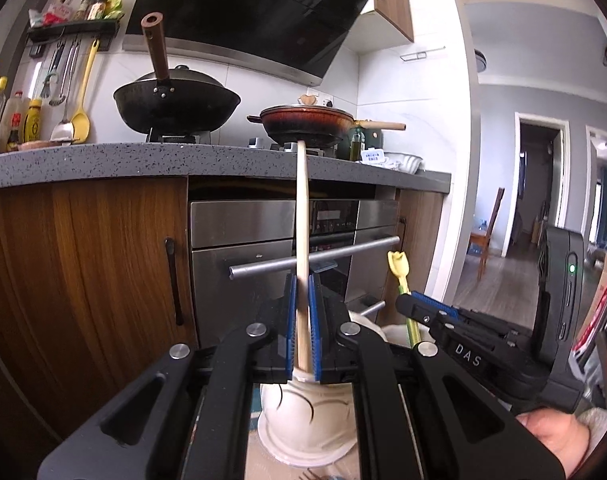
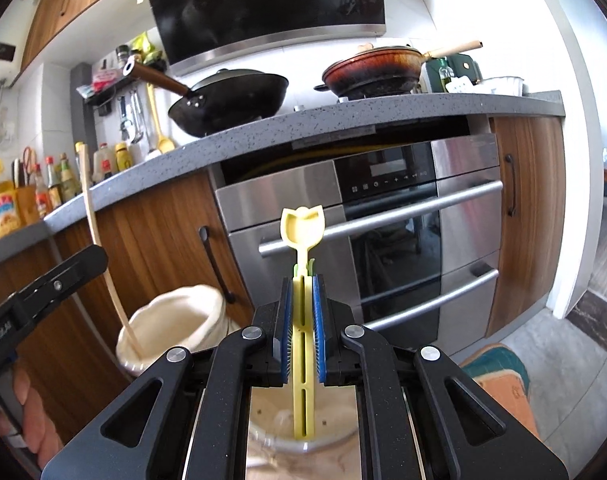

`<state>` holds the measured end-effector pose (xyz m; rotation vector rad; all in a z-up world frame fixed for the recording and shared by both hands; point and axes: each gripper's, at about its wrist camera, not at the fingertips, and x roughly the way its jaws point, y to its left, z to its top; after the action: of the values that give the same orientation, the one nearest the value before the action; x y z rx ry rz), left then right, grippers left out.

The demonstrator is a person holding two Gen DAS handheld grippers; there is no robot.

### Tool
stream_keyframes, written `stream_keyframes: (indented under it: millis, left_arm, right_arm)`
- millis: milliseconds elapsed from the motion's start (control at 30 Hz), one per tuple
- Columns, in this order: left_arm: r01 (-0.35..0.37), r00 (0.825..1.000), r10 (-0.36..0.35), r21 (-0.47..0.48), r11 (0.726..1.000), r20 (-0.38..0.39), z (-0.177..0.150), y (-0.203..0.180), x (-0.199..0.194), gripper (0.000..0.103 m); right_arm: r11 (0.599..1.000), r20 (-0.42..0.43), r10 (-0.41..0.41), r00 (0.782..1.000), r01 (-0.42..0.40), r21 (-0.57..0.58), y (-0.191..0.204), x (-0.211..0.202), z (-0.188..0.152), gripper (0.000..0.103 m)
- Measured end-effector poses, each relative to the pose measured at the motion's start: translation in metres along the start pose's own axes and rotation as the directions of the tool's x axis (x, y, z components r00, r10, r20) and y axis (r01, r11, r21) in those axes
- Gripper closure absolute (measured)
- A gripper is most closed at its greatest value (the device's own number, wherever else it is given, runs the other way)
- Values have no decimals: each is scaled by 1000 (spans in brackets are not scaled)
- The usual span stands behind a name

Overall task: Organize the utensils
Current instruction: 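Carry the chopstick into the tall white pot while the right gripper carries the spoon to the flowered pot, then open both grippers, dropping chopstick and yellow spoon into their pots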

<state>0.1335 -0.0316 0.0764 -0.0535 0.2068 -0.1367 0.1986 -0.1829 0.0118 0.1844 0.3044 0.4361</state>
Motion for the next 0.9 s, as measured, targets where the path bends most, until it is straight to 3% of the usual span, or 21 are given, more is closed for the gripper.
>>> stream_keyframes:
  millis: [433,633,700,833,900]
  left_arm:
    - [56,998,-58,-46,997,-38,-13,14,-13,97]
    - [57,997,-60,-56,997,-46,-15,17,-12,94]
    - [52,997,-55,-50,997,-52,-15,16,-11,85]
    - [49,997,-52,-47,998,-51,-17,16,-13,78]
    - [48,998,-50,-47,998,-47,-17,15,-14,66]
  right_arm:
    - [999,-27,-3,1000,4,52,-7,-36,-19,92]
    - [998,-51,-30,998,32,47,-10,-31,-25,92]
    - [998,-58,-33,998,35,48,-11,-29,-25,92]
    - [998,-60,-37,998,39,41,-12,-26,-26,92]
    - [998,-59,-38,998,40,41,-12,-26,-26,88]
